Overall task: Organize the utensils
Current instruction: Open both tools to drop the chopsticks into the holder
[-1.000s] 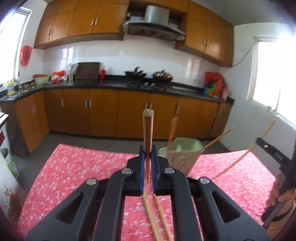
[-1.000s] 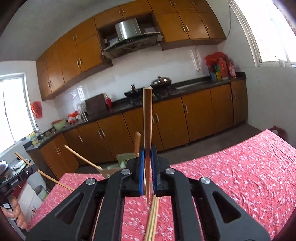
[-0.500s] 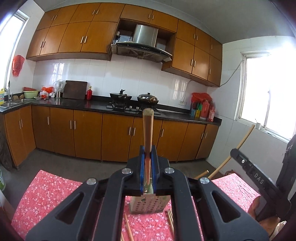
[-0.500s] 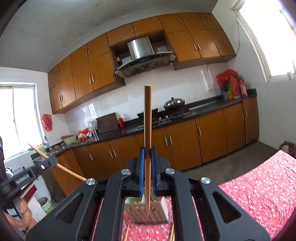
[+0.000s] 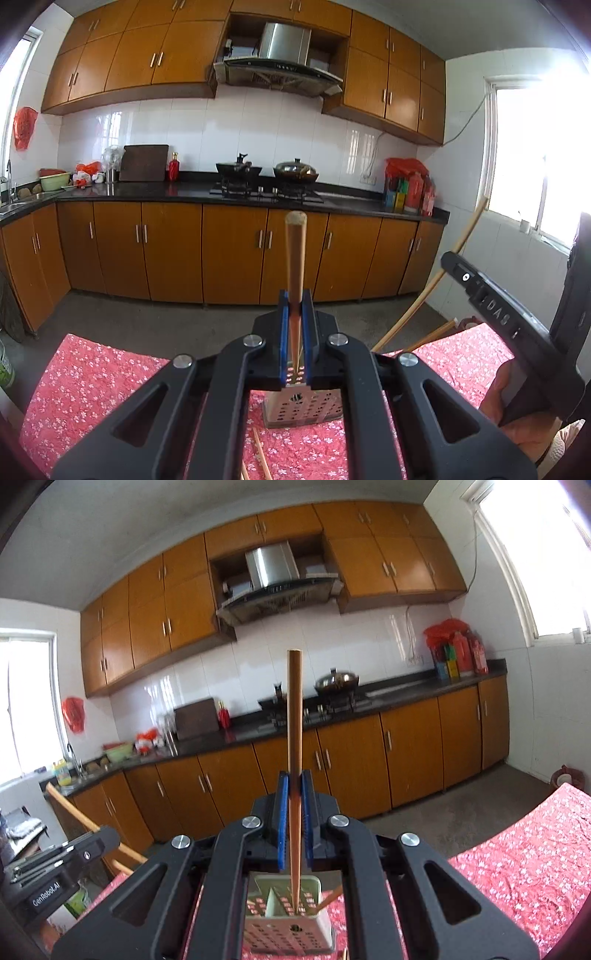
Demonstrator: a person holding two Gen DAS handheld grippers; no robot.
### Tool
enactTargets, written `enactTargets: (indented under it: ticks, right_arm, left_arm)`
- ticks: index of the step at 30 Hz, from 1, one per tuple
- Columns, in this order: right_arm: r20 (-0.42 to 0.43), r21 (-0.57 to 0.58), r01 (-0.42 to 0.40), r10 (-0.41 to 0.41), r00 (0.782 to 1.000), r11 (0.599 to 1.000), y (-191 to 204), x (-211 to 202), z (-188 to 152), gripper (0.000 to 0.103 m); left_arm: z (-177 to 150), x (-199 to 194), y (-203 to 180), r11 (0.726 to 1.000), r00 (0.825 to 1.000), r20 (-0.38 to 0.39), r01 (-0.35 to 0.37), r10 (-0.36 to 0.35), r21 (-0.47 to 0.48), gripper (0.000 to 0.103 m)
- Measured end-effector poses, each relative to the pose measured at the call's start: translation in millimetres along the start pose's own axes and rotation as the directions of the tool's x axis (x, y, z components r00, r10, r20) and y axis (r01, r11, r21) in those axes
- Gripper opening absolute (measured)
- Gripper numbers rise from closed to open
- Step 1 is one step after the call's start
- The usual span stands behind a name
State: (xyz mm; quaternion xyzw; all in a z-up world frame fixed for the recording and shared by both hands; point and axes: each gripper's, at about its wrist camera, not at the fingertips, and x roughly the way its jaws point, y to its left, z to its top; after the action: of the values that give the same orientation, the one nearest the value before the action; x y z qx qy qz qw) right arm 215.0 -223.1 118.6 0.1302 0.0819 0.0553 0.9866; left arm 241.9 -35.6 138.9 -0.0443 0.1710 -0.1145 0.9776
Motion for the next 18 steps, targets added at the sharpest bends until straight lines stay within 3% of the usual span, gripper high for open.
enactTargets:
  ticks: [6,9,18]
  right_arm:
    - [-0.056,0.005,-0.004,0.004,0.998,1.000,-2,2,-6,0.009]
    - [-0.071,0.010,-0.005,0.006,0.997,1.000,-5,-1,-4,0.015]
    - [-0.040,-0.004,0.000,-0.001,0.999,1.000,-7,-36,10,0.016]
  left_arm:
    - [-5,11,5,1.000,1.000,-0.030,-0.006,0.006,-0.017,0.008]
    - [-4,6,8,1.000,1.000,-0.026,-0.011,0.010,-0.024,0.009]
    - [1,-37,14,0.998,0.998,0.037,-0.041,0.043,-0.045,0.015]
